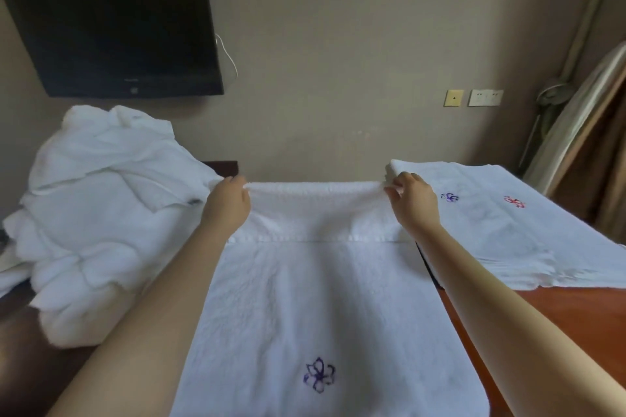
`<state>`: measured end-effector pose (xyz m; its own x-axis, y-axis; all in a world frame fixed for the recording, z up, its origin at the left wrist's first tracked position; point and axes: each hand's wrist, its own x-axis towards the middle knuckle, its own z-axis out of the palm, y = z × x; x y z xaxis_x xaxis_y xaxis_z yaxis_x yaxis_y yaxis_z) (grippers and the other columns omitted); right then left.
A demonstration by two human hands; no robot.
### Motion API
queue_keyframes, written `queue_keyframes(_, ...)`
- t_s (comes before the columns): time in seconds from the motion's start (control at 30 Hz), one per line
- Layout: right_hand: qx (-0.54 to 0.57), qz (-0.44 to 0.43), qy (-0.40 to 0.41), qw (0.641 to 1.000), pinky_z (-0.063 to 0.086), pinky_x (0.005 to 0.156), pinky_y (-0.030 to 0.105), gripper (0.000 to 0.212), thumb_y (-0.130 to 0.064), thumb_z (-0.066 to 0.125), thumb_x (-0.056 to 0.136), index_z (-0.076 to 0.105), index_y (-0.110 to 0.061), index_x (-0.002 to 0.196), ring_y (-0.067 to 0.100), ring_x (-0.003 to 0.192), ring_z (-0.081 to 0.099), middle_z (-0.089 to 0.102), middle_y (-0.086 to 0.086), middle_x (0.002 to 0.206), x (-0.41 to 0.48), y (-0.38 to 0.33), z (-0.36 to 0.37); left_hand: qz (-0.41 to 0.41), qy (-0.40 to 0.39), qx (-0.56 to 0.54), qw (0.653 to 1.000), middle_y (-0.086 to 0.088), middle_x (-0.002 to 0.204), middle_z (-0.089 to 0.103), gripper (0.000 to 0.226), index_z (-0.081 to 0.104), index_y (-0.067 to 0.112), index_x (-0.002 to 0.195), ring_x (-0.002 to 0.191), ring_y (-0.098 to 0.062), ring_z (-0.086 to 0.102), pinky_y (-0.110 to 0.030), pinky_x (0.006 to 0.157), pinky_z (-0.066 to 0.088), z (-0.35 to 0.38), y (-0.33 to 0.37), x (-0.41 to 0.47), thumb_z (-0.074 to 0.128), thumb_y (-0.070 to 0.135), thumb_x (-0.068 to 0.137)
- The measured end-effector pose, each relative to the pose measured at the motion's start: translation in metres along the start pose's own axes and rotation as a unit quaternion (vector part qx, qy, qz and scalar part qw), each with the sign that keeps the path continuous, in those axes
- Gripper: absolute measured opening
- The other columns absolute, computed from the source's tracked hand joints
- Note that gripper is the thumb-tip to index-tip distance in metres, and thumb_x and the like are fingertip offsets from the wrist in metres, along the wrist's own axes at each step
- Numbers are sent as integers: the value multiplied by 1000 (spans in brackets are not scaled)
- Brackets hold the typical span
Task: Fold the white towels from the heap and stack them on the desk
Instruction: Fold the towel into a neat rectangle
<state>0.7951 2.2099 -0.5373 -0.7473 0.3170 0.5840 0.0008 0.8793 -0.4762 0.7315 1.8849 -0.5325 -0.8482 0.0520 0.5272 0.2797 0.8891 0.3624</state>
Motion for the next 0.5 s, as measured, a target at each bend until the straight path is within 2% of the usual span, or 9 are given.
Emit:
queue_keyframes(0.03,9,-1,9,1000,29,65,27,34,-21,61,92,59,2,118,30,89,58,62,11,101,-14,-1,-5,4,12,-13,1000,-17,104,59,23,58,-2,109,97,-34,54,-41,78,45,-3,-1,-14,42,8,97)
queue_keyframes(0.17,30,-5,25,999,31,66,27,18,-18,63,91,62,-4,102,30,83,59,62,10,104,-70,-3,-23,11,49,-54,997,-15,99,59,17,59,-1,103,88,-31,55,-39,70,46,-11,-5,-68,46,6,94)
queue_keyframes(0.33,46,19,22,999,34,62,27,12,-14,64,90,62,-5,97,19,72,52,62,8,105,-138,2,-28,13,25,-52,998,-16,103,62,15,63,-3,101,90,-33,60,-41,73,50,-6,-13,-134,54,4,91)
queue_keyframes(0.4,38,38,-2,999,35,59,30,12,-15,64,90,62,-5,96,20,75,53,61,7,106,-160,8,-26,16,15,-35,999,-16,97,62,11,63,-3,96,87,-35,59,-42,70,50,-3,-16,-154,58,4,89)
queue_keyframes(0.5,6,49,-56,997,41,64,34,18,-16,63,90,62,-3,102,31,89,60,59,10,112,-180,18,-24,28,4,2,1000,-16,89,63,8,65,-4,90,85,-37,60,-44,69,49,4,-21,-176,63,1,84)
